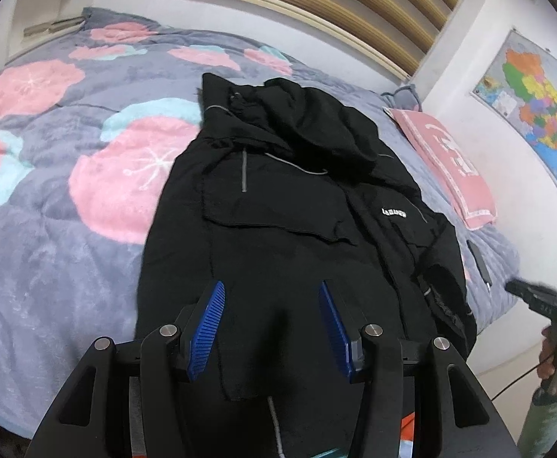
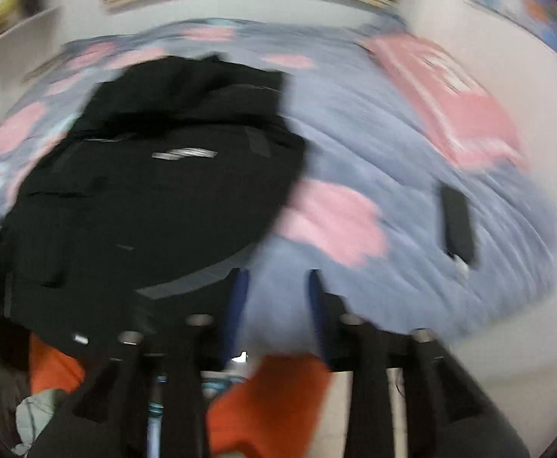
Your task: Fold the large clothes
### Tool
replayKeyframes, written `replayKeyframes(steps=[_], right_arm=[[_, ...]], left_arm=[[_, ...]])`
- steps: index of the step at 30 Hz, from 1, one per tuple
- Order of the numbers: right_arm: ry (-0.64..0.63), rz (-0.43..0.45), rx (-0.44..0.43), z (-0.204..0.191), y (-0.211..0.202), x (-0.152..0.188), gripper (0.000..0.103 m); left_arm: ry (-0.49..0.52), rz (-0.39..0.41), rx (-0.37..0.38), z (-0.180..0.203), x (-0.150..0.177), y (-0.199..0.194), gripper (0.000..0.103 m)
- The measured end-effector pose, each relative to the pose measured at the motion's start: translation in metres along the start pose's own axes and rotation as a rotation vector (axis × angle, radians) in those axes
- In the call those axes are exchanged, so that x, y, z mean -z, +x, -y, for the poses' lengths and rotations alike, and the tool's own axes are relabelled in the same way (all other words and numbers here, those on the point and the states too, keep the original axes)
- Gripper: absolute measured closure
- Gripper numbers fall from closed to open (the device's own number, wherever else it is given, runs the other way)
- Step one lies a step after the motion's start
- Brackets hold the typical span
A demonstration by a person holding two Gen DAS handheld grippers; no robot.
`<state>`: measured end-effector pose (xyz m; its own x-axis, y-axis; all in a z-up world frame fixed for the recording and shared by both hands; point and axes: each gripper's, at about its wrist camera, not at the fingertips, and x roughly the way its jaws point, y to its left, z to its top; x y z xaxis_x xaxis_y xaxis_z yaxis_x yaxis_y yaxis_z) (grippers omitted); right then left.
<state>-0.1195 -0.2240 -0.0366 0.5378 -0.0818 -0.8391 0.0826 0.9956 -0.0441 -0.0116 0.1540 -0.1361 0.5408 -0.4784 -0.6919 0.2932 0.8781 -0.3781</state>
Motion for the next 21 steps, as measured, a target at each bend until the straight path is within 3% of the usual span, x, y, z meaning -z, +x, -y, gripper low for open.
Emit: replayKeyframes(steps=[5, 9, 10, 11, 12, 17, 21], right_arm=[[-0.110, -0.023, -0.068, -0.068, 0.036, -0.026, 0.055], [-0.164, -0.092, 0.019, -0.096, 0.087, -0.030, 0.057], [-0.162, -0.100, 0.037, -0.092, 0.097, -0.029, 0.079], [-0.148, -0.116, 0.047, -0.085, 0.106, -0.027, 0.092], [-0.104, -0.120, 0.023, -0.072, 0.107, -0.024, 0.097], [0.083, -0.058, -0.006, 0.007, 0.059, -0.003, 0.098], [0.225, -0.058, 0.071, 0.087, 0.022, 0.034, 0.096]], left_arm=[[0.029, -0.012, -0.028, 0.006, 0.001, -0.001, 0.050], [0.004, -0.011, -0.034, -0.001, 0.000, -0.001, 0.050], [-0.002, -0.011, -0.035, -0.003, 0.000, -0.001, 0.050], [-0.007, -0.012, -0.038, -0.005, -0.001, -0.001, 0.050], [-0.009, -0.013, -0.040, -0.006, -0.001, 0.000, 0.050], [0.008, -0.017, -0.067, -0.009, -0.006, 0.001, 0.050], [0.000, -0.013, -0.071, -0.011, -0.009, 0.003, 0.050]])
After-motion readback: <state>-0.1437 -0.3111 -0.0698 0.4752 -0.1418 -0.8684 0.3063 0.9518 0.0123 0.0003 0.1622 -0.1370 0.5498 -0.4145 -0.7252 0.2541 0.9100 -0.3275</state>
